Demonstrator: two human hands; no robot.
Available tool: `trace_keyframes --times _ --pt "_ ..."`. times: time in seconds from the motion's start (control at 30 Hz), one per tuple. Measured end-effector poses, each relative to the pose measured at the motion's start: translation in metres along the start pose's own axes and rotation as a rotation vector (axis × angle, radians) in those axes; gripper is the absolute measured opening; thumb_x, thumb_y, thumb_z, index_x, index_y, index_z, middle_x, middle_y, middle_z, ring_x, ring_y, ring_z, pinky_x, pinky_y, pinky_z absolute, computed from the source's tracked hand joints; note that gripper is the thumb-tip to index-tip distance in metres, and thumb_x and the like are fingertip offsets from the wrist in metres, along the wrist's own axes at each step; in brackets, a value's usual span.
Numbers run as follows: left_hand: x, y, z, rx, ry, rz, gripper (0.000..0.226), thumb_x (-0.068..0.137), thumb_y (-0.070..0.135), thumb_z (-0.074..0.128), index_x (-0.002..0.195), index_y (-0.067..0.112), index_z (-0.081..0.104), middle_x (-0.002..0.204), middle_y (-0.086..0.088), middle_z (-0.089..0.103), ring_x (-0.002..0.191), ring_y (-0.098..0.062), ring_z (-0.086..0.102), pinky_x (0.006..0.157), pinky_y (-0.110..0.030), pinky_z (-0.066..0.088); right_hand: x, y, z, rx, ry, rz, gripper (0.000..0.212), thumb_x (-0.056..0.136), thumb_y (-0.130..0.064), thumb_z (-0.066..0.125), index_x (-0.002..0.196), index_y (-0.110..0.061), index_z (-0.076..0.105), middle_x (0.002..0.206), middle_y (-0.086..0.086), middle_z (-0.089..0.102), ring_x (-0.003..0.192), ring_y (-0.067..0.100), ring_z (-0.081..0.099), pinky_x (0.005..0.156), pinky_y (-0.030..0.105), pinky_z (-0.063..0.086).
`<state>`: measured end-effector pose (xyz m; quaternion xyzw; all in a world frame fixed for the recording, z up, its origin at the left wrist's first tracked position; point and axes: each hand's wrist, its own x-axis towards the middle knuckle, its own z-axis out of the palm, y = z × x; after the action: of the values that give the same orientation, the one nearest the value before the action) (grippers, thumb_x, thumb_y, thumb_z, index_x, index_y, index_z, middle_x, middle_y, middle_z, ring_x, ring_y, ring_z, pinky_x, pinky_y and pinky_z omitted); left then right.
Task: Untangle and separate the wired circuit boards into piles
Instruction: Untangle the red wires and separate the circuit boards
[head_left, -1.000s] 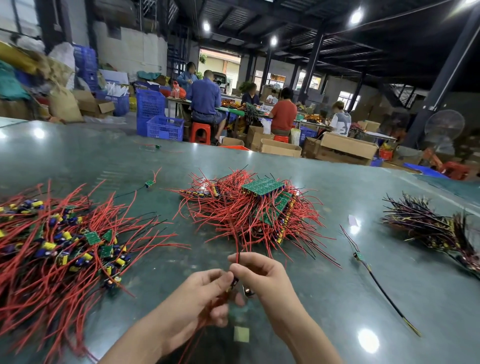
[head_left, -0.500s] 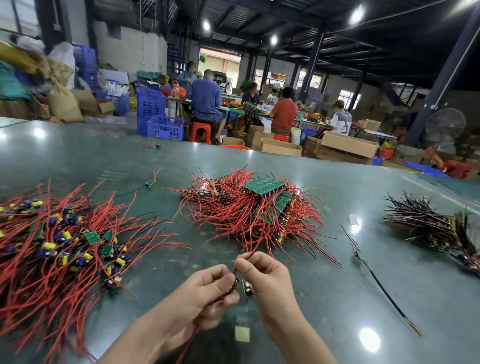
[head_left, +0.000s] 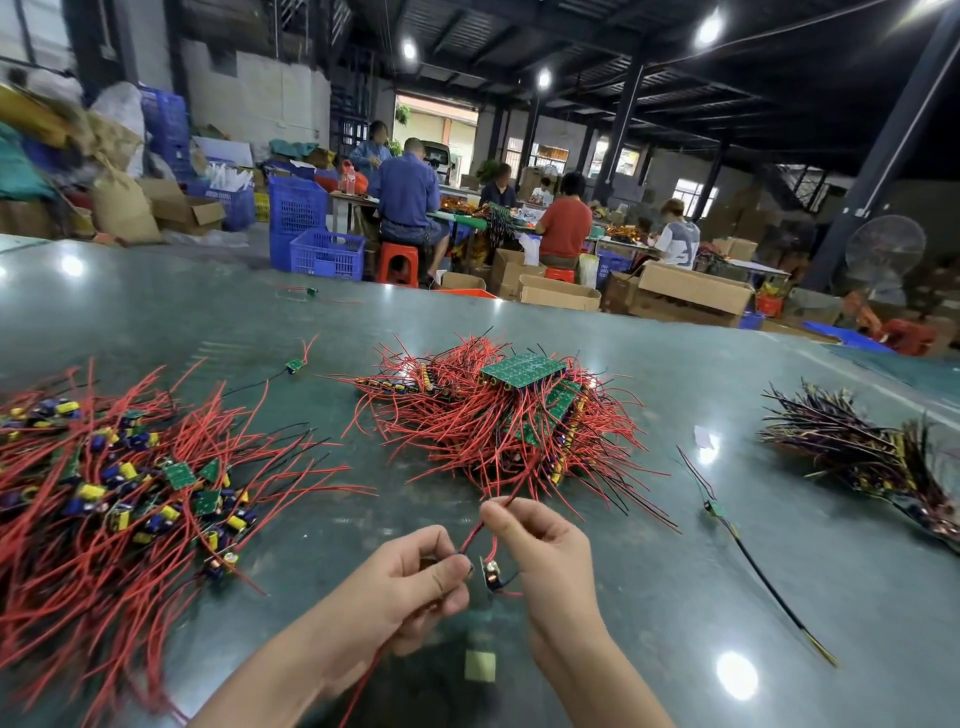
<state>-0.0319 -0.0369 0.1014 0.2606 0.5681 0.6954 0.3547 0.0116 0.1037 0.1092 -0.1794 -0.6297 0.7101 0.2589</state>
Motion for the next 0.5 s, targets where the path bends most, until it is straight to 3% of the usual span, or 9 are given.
trace_keyframes --times 0.2,0.37,0.5 --pt "0.0 0.0 -0.003 0.062 -0.022 -0.025 0.023 0.085 0.029 0.056 0.077 0.014 0.04 0.057 0.004 0.049 0.039 -0.005 0.02 0.035 -0.013 0.015 0.01 0.0 -0.01 0.101 0.124 0.03 0.015 0.075 -0.008 0.074 0.062 -0.014 0.074 0.057 -0.01 0.064 0.048 -0.005 0.051 0.05 0.006 0.04" --pt "0.0 0.0 -0.006 0.062 -0.039 -0.051 0.026 0.082 0.033 0.058 0.078 0.015 0.04 0.058 0.004 0.05 0.039 -0.005 0.021 0.035 -0.013 0.015 0.019 0.002 -0.018 0.216 0.24 0.088 0.008 0.076 -0.014 0.074 0.068 -0.013 0.074 0.061 -0.008 0.066 0.054 0.001 0.048 0.063 0.02 0.035" --pt "0.0 0.002 -0.009 0.076 -0.016 -0.06 0.025 0.08 0.032 0.057 0.078 0.013 0.041 0.057 0.004 0.049 0.039 -0.005 0.021 0.035 -0.013 0.016 0.024 -0.004 -0.022 0.343 0.113 0.187 0.016 0.074 -0.019 0.069 0.06 -0.013 0.073 0.057 -0.006 0.059 0.042 0.002 0.036 0.05 0.019 0.029"
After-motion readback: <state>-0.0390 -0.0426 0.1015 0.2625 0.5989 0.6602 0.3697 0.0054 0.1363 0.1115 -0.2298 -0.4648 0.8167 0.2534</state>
